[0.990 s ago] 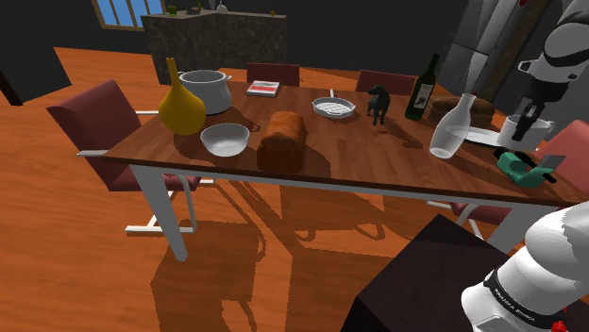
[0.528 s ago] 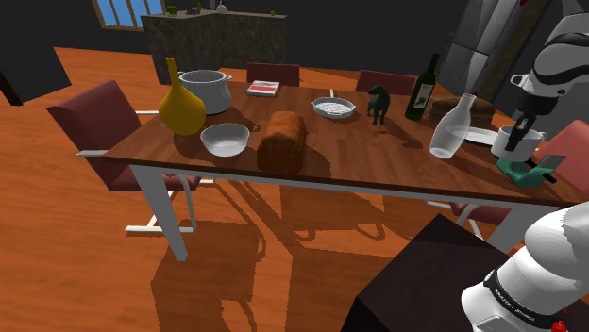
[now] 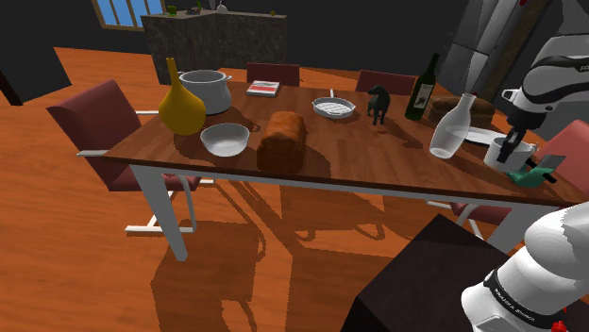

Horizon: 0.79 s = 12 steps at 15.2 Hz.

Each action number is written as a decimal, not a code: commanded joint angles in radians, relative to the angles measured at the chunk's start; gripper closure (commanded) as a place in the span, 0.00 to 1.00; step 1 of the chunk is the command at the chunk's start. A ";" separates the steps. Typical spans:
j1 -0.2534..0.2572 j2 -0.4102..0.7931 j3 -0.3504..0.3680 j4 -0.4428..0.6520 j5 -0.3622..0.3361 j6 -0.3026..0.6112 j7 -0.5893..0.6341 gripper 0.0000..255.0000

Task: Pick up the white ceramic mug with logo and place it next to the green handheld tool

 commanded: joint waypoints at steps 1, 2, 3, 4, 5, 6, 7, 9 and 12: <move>0.000 0.014 -0.012 -0.017 -0.007 0.033 0.001 1.00; 0.000 0.021 -0.017 -0.026 -0.010 0.048 0.003 1.00; 0.000 0.028 -0.022 -0.035 -0.014 0.064 0.004 1.00; 0.000 0.035 -0.028 -0.044 -0.017 0.080 0.006 1.00; 0.000 0.043 -0.033 -0.052 -0.020 0.096 0.007 1.00; 0.000 0.052 -0.039 -0.060 -0.023 0.113 0.008 1.00; 0.001 0.060 -0.044 -0.068 -0.026 0.129 0.009 1.00; 0.002 0.079 -0.056 -0.083 -0.032 0.163 0.012 1.00; 0.004 0.111 -0.073 -0.104 -0.040 0.215 0.015 1.00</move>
